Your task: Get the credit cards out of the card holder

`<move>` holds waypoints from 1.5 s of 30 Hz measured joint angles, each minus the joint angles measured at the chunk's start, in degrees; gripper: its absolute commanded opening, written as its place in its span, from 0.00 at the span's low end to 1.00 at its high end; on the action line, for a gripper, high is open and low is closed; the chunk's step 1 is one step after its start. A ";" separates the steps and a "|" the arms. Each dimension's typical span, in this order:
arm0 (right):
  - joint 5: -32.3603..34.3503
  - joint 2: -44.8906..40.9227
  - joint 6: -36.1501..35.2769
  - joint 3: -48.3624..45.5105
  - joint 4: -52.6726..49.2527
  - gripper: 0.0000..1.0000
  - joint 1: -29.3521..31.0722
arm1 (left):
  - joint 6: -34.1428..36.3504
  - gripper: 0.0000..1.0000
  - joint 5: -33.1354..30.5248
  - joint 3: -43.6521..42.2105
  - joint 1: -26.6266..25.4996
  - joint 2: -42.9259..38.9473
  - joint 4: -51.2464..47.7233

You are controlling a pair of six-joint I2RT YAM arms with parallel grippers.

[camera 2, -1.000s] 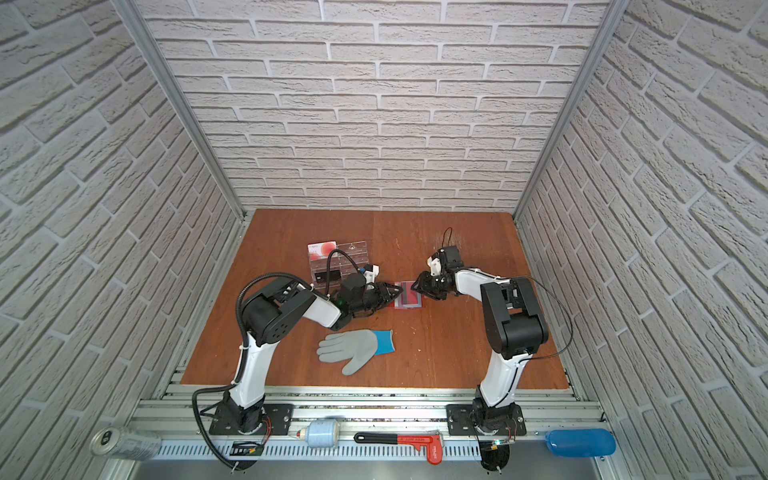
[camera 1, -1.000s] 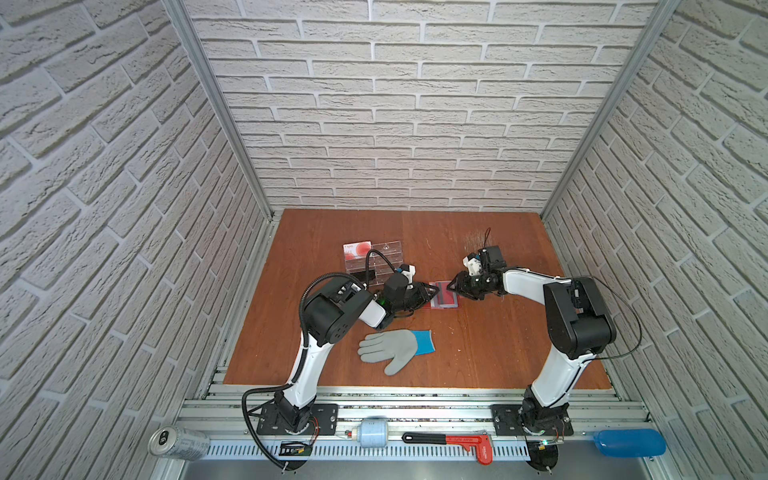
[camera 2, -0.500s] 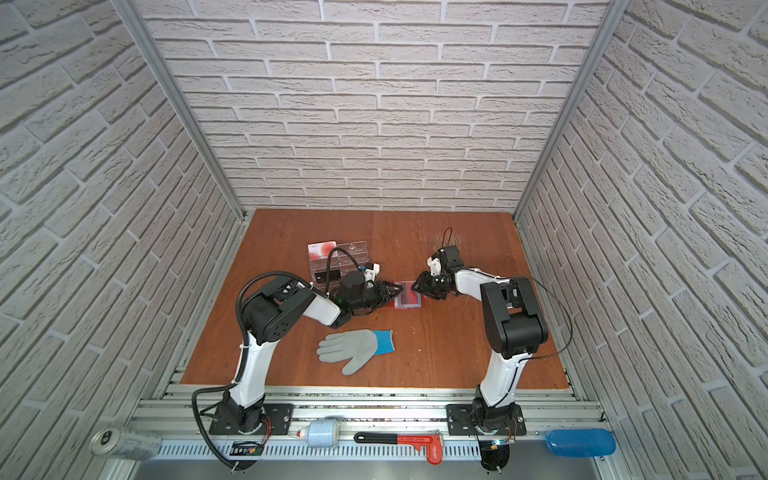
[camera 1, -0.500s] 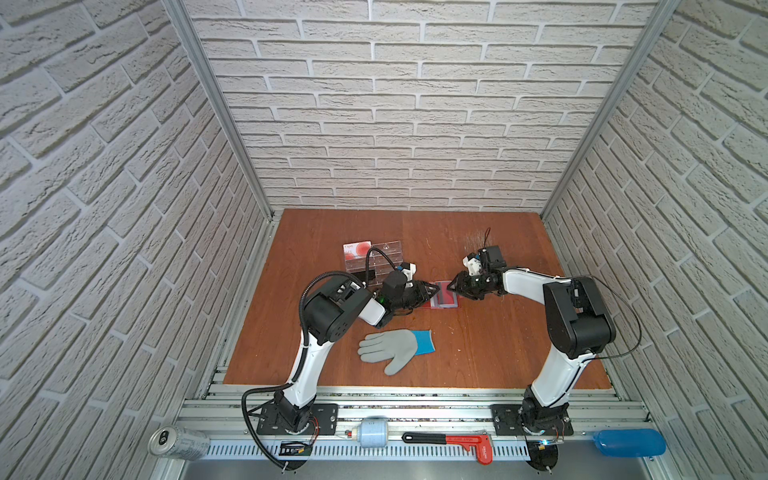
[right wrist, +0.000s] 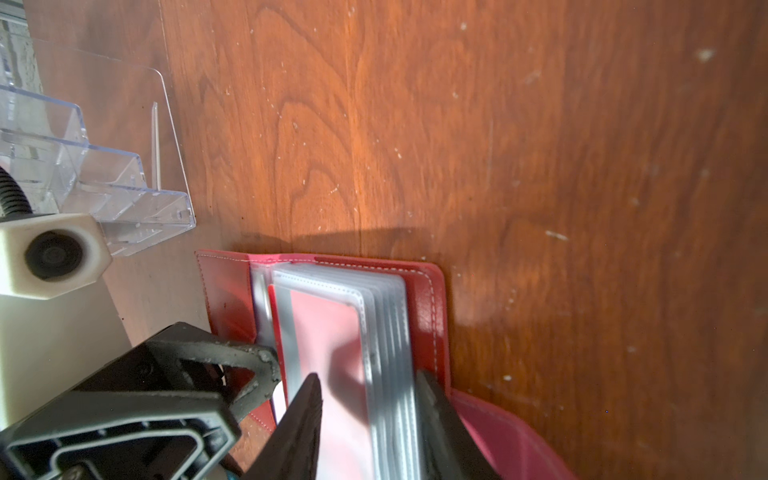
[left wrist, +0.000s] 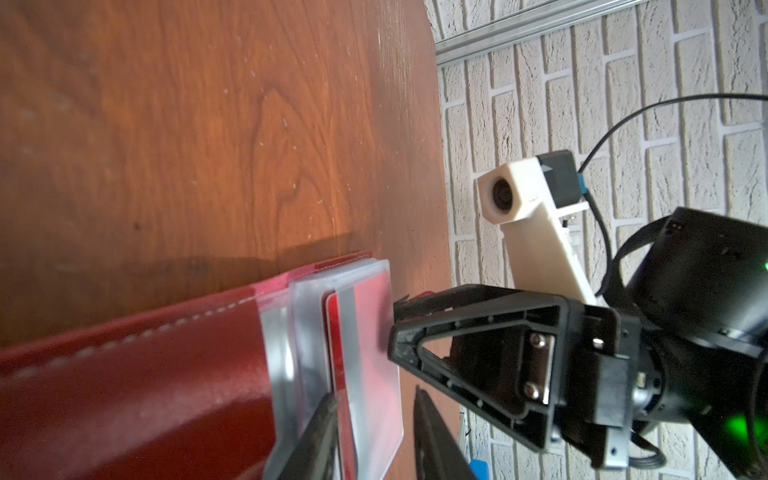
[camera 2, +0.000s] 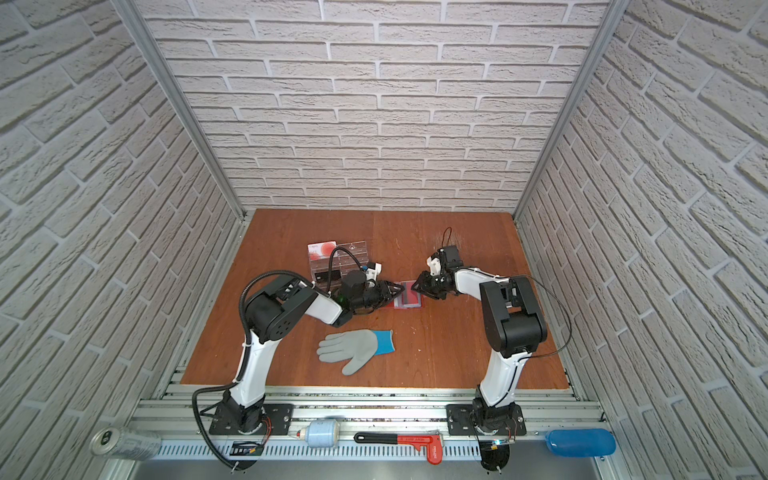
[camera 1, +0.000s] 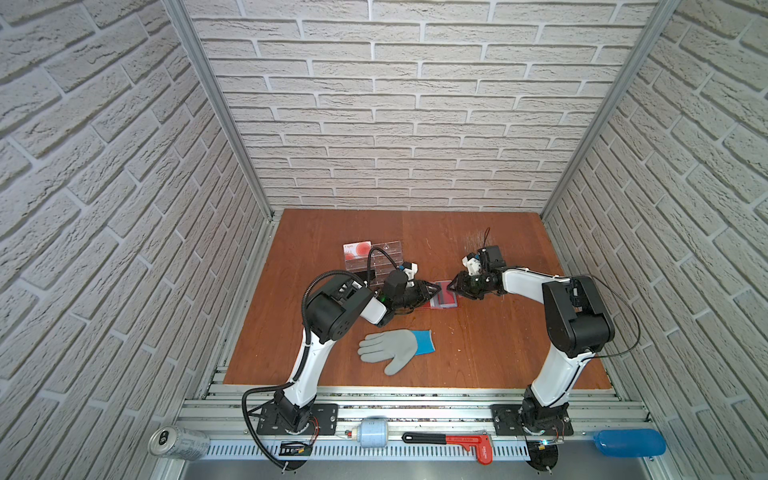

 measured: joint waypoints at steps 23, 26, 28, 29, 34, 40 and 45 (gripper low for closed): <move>0.00 -0.35 0.02 -0.31 0.20 0.41 -0.07 | -0.44 0.32 0.17 0.31 0.15 1.27 2.10; -0.02 -0.66 0.02 -0.61 0.22 0.42 -0.15 | -0.46 0.32 0.20 0.31 0.15 1.40 2.36; -0.15 -0.98 0.04 -0.96 0.20 0.42 -0.31 | -0.48 0.32 0.20 0.31 0.15 1.46 2.54; -0.26 -1.16 0.07 -1.22 0.20 0.43 -0.42 | -0.52 0.32 0.20 0.31 0.15 1.46 2.60; -1.40 -1.64 0.46 -2.03 0.44 0.45 -0.90 | -0.68 0.32 0.20 0.31 0.13 1.55 2.78; -3.26 -1.64 1.57 -2.89 2.14 0.46 -1.42 | -0.68 0.32 0.20 0.31 0.13 1.55 2.78; -3.91 -1.64 2.19 -3.32 3.02 0.46 -1.64 | -0.68 0.32 0.31 0.33 0.13 1.55 2.78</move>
